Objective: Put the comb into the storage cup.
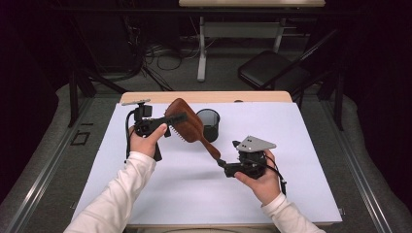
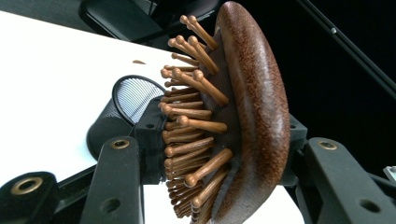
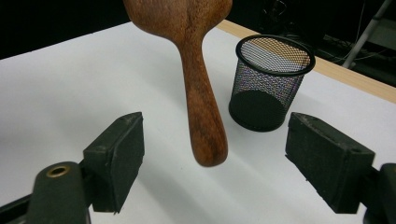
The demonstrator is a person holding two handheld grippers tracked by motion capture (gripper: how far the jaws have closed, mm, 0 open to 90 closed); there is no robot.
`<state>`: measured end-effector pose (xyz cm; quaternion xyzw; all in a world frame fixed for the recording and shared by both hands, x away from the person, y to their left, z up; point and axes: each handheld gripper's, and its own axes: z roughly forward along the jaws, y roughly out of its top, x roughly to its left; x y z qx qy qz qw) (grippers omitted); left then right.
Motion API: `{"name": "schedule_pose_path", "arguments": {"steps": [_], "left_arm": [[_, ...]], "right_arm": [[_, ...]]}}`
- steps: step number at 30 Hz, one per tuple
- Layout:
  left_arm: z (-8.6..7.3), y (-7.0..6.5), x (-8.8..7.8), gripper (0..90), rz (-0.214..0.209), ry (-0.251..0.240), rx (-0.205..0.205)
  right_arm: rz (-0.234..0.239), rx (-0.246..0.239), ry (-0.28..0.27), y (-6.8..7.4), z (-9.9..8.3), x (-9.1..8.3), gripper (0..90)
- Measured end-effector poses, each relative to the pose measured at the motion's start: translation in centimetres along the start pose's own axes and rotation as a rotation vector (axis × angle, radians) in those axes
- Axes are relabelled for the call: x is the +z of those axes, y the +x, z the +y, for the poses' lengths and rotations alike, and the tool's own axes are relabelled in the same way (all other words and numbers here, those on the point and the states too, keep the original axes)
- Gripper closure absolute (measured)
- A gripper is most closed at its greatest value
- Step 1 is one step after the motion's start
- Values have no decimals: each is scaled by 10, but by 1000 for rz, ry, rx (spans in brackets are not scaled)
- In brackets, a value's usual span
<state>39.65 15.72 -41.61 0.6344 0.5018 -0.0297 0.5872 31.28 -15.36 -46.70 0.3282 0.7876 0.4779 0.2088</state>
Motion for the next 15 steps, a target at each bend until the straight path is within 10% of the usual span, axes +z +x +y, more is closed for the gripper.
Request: {"name": "schedule_pose_path", "arguments": {"steps": [15], "left_arm": [[6, -9, -3, 503, 26, -19, 95]], "right_arm": [[3, 39, 0, -6, -6, -5, 171]]}}
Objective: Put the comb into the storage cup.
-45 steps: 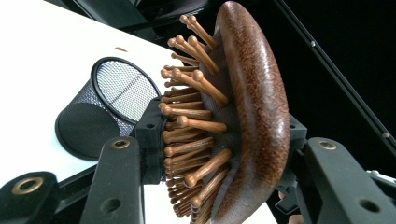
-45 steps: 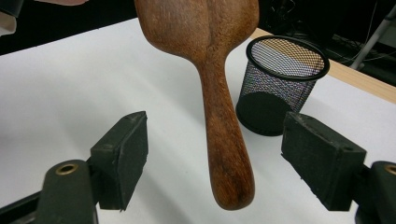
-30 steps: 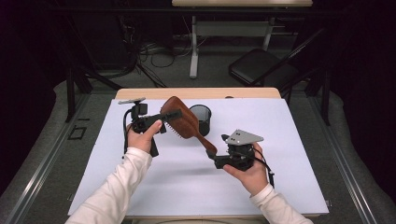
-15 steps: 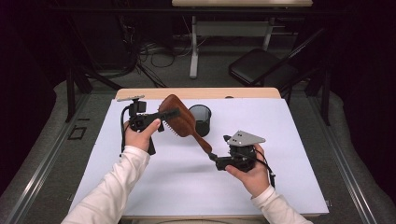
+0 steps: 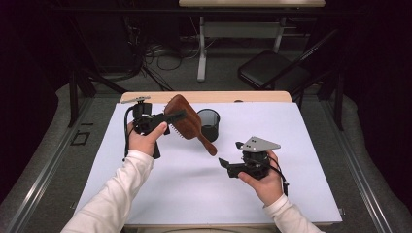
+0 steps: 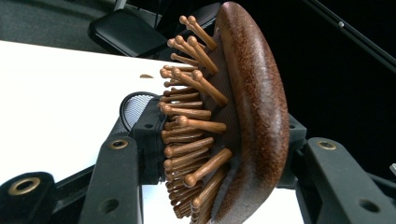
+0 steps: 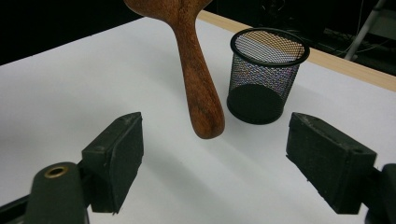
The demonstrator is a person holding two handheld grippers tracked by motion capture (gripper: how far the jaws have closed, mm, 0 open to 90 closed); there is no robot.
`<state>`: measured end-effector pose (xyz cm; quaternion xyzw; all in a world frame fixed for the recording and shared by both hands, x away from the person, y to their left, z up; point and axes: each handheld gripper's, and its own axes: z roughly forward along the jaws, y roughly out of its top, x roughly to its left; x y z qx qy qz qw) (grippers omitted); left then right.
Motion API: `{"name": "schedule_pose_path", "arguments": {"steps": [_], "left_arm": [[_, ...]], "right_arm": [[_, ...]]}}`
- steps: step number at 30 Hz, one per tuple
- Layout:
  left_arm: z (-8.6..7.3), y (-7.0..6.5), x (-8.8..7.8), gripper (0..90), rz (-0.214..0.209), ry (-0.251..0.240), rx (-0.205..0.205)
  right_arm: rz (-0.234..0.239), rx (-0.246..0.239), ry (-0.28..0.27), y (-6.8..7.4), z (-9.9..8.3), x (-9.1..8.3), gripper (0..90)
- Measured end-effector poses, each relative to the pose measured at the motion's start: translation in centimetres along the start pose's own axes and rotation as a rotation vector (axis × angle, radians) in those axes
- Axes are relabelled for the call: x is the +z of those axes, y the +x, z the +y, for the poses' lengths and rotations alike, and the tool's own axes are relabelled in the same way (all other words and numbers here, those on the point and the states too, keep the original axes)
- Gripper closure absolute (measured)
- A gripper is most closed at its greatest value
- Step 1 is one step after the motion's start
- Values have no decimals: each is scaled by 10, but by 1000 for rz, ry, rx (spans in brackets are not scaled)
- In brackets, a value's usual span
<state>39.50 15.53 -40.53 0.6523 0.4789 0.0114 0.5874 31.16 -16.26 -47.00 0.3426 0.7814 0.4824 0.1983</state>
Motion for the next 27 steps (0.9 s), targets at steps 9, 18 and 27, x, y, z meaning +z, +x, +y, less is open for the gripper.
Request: {"name": "schedule_pose_path", "arguments": {"steps": [9, 18, 27], "left_arm": [[4, -5, 0, 503, -3, -22, 41], [4, -12, 2, 502, -15, -46, 110], [5, -15, 5, 502, -16, -46, 146]], "right_arm": [[10, 10, -7, -3, -3, -3, 146], [4, 7, -12, -2, -5, -3, 141], [-15, 9, -9, -2, -9, -2, 84]]}}
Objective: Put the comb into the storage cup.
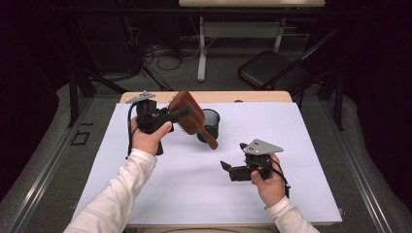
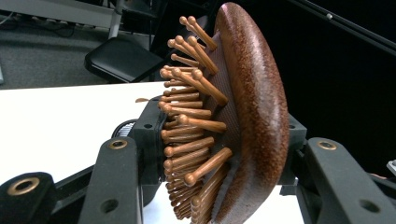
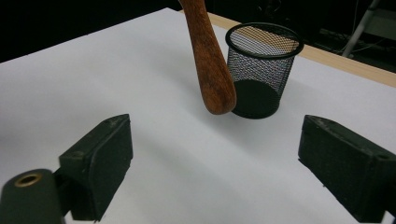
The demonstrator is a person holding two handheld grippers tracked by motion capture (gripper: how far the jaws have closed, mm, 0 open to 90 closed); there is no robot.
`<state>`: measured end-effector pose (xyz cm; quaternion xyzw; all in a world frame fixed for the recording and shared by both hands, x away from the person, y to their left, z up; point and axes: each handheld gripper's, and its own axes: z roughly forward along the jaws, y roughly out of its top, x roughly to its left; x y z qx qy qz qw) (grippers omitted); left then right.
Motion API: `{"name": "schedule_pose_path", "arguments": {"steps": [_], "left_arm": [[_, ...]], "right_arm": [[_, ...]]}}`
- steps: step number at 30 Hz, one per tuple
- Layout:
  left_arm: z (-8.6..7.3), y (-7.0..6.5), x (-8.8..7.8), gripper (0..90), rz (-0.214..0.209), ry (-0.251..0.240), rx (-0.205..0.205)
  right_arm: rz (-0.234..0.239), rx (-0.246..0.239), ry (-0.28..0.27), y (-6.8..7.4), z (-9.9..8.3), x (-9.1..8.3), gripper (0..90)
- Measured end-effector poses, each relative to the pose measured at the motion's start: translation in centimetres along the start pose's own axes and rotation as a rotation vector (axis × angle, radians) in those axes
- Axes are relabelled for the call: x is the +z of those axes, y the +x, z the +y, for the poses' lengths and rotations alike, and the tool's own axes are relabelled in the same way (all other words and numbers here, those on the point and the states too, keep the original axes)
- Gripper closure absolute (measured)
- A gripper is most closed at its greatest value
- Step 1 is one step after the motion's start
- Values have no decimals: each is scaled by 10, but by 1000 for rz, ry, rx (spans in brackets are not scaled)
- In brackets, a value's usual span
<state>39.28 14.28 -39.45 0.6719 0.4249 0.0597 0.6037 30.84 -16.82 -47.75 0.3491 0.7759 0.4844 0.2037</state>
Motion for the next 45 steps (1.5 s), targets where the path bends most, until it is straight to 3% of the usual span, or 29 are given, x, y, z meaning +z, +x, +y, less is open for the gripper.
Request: {"name": "schedule_pose_path", "arguments": {"steps": [11, 16, 32, 45], "left_arm": [[4, -3, 2, 501, -1, -15, 20], [6, -4, 2, 500, -2, -23, 26], [15, -6, 3, 501, 2, -50, 34], [24, 1, 8, 501, 34, -66, 30]], "right_arm": [[9, 7, -4, -3, -7, 1, 1], [-11, -3, -12, -3, -10, 2, 0], [-2, 5, -5, -2, -18, 5, 0], [-4, 17, 2, -3, -20, 7, 0]]}}
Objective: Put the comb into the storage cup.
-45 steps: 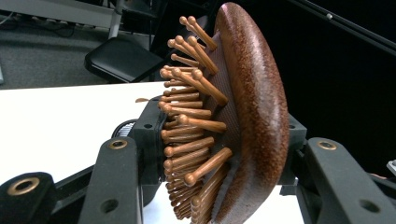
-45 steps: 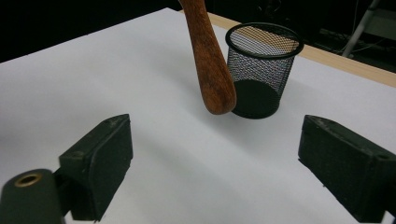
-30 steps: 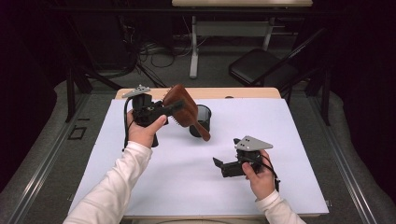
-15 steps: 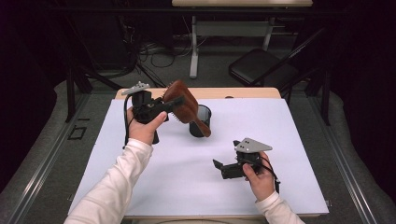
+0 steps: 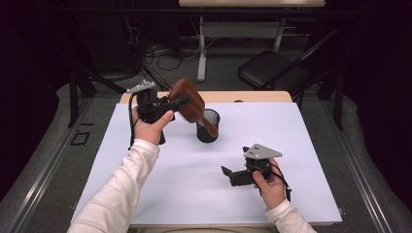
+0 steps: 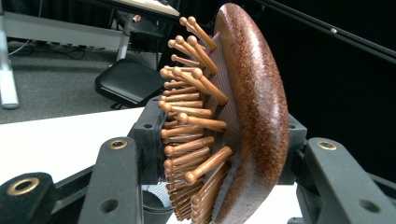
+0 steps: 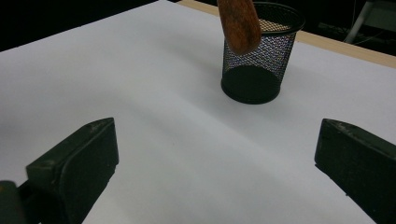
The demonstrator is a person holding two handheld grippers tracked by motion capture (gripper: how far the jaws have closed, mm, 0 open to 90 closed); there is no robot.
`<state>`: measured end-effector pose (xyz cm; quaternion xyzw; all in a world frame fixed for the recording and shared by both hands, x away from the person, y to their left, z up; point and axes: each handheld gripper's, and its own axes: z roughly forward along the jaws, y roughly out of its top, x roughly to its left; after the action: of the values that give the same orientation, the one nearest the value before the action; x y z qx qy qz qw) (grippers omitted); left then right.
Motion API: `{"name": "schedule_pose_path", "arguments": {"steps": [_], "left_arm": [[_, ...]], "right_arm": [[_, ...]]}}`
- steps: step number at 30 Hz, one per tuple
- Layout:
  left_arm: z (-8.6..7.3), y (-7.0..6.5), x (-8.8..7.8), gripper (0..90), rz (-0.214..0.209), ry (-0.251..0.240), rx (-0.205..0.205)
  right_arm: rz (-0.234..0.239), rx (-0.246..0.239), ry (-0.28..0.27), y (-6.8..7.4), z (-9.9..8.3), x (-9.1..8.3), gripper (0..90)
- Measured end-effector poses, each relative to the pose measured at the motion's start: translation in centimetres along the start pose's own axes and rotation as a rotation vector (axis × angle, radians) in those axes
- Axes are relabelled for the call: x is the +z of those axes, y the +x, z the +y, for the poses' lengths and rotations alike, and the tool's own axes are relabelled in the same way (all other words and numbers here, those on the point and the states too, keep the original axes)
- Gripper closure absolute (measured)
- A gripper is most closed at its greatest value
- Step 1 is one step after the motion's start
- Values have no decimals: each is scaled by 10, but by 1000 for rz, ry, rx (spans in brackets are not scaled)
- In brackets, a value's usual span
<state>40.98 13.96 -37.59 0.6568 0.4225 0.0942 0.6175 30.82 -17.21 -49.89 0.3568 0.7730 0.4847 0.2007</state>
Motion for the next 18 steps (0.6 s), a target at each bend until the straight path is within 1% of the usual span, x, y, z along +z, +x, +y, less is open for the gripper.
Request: {"name": "schedule_pose_path", "arguments": {"steps": [3, 7, 8, 11, 13, 18], "left_arm": [[2, 3, 1, 501, 8, -10, -12], [4, 8, 3, 501, 20, -10, -19], [4, 9, 3, 501, 23, -13, -23], [4, 12, 5, 501, 31, -18, -29], [5, 14, 6, 501, 35, -20, -32], [6, 17, 8, 501, 33, -31, -56]], "right_arm": [[-1, 7, 0, -1, 0, 0, 0], [-21, 13, 8, -1, -1, 1, 0], [-28, 7, 18, -1, -1, 2, 0], [-24, 6, 30, 0, -1, 4, 0], [-20, 8, 28, 0, -1, 4, 0], [-20, 10, 29, -1, -2, 6, 0]]}}
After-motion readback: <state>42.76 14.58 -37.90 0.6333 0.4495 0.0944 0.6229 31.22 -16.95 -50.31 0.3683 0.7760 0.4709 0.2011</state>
